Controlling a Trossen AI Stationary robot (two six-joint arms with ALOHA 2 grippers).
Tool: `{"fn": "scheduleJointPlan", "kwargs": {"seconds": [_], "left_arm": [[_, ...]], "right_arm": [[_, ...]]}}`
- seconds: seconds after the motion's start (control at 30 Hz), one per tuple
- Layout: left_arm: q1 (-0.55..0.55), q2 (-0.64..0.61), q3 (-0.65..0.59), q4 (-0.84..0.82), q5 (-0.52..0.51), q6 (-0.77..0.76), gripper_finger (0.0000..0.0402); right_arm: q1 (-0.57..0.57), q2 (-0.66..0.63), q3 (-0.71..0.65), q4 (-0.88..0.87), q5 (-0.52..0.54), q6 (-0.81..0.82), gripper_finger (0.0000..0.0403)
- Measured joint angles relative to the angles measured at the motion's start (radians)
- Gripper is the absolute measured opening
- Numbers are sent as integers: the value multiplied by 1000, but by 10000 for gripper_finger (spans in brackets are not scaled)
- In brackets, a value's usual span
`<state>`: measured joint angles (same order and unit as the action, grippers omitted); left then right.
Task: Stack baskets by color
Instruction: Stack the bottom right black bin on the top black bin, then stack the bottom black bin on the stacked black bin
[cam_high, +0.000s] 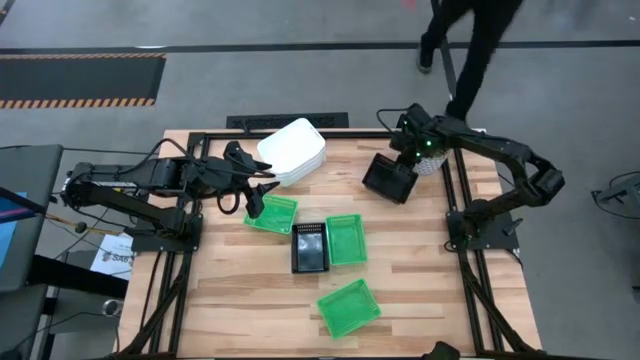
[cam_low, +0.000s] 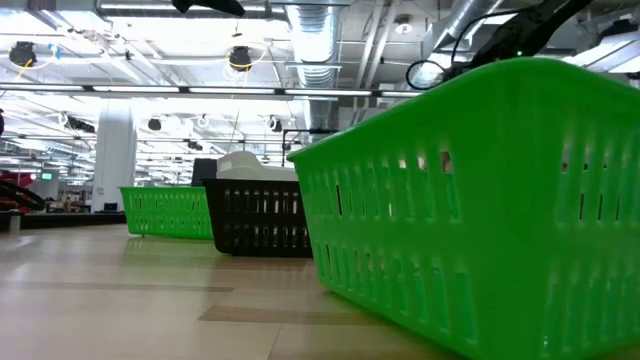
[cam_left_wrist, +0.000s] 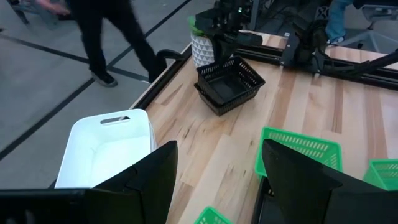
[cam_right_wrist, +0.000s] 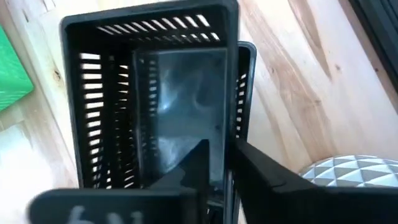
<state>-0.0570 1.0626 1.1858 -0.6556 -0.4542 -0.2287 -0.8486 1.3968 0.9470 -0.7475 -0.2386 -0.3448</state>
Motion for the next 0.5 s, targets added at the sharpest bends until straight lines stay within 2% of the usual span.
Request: {"fn": "scheduleJointPlan", "kwargs": {"seconds": [0.2,0.33,0.5], "left_arm": [[0,0,0,-1,-2,0,224],[0,0,0,-7,-2,0,224],[0,0,0,-15,-1,0,224]], "right_arm": [[0,-32,32,-8,0,26,165],[4,-63,84,-30,-3,70,194],[87,-110,99,10,-129,192,205]]}}
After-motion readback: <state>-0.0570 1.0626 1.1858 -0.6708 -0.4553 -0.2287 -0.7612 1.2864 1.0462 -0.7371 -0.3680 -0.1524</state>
